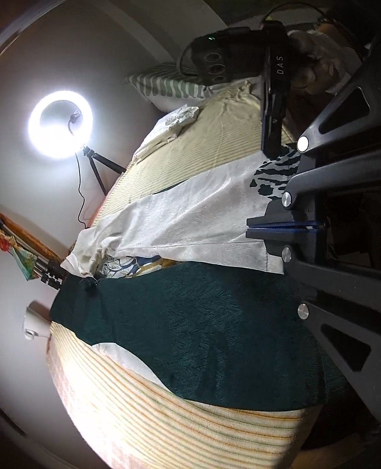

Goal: Fold small clothes
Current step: 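Grasp the shirt hem with the right gripper while the left gripper grasps beside it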

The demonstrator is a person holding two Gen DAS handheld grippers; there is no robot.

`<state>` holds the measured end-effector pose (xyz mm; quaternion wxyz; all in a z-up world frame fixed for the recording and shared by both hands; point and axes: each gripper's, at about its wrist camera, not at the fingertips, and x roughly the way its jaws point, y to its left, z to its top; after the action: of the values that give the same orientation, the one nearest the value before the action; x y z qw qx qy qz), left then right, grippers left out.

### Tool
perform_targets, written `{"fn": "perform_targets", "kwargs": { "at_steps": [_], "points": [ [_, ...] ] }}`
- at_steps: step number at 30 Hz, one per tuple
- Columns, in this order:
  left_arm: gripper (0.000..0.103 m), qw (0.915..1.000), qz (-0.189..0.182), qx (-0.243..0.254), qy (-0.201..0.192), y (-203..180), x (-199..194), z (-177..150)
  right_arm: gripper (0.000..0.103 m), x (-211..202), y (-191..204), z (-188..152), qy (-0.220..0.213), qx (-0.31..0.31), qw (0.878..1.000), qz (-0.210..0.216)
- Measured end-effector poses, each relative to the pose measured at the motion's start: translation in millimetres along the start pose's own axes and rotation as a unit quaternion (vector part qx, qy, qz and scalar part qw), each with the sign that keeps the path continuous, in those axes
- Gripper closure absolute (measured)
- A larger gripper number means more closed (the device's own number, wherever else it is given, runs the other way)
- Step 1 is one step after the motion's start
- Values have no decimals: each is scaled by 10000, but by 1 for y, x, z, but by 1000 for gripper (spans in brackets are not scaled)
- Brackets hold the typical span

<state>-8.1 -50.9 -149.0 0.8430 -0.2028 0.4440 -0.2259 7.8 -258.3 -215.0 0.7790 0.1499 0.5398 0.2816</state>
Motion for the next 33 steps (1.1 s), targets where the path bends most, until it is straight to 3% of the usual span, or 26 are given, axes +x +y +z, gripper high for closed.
{"fn": "perform_targets", "kwargs": {
  "at_steps": [1,5,6,7,11,13,15,19,23,24,25,28,31,33],
  "points": [
    [103,10000,38,35,-14,-1,-1,-1,95,2,3,0,54,-79,9999,-54],
    [100,9983,449,258,-252,-6,-10,-3,97,4,6,-1,82,-130,9998,-117],
    [76,9980,495,266,-290,-6,-12,-3,97,4,8,0,74,-142,9998,-113],
    [60,9982,459,238,-308,-6,-13,-2,98,4,9,0,66,-152,9998,-105],
    [66,9985,510,166,-96,1,0,1,98,6,10,2,85,-185,9997,-133],
    [95,9991,411,68,-33,5,6,0,98,8,12,3,96,-197,9996,-152],
    [103,9995,314,46,6,6,8,0,98,8,12,5,99,-221,9996,-153],
    [103,9998,191,9,-68,3,-7,-3,99,0,12,4,78,-280,9995,-83],
    [103,9984,481,294,-101,1,-13,-8,99,-5,16,0,133,-508,9984,-226],
    [100,9976,590,366,-77,0,-11,-8,99,-4,17,-2,172,-643,9973,-310],
    [90,9972,655,344,-74,1,-12,-7,99,-2,19,-2,240,-708,9967,-313],
    [82,9968,649,427,-201,-1,-24,-5,99,-5,22,0,351,-767,9962,-216],
    [73,9945,696,638,-444,-6,-42,1,86,-21,22,11,146,-799,9966,-115],
    [72,9928,757,768,-521,-6,-53,7,70,-37,18,26,-183,-808,9965,-92]
  ]
}}
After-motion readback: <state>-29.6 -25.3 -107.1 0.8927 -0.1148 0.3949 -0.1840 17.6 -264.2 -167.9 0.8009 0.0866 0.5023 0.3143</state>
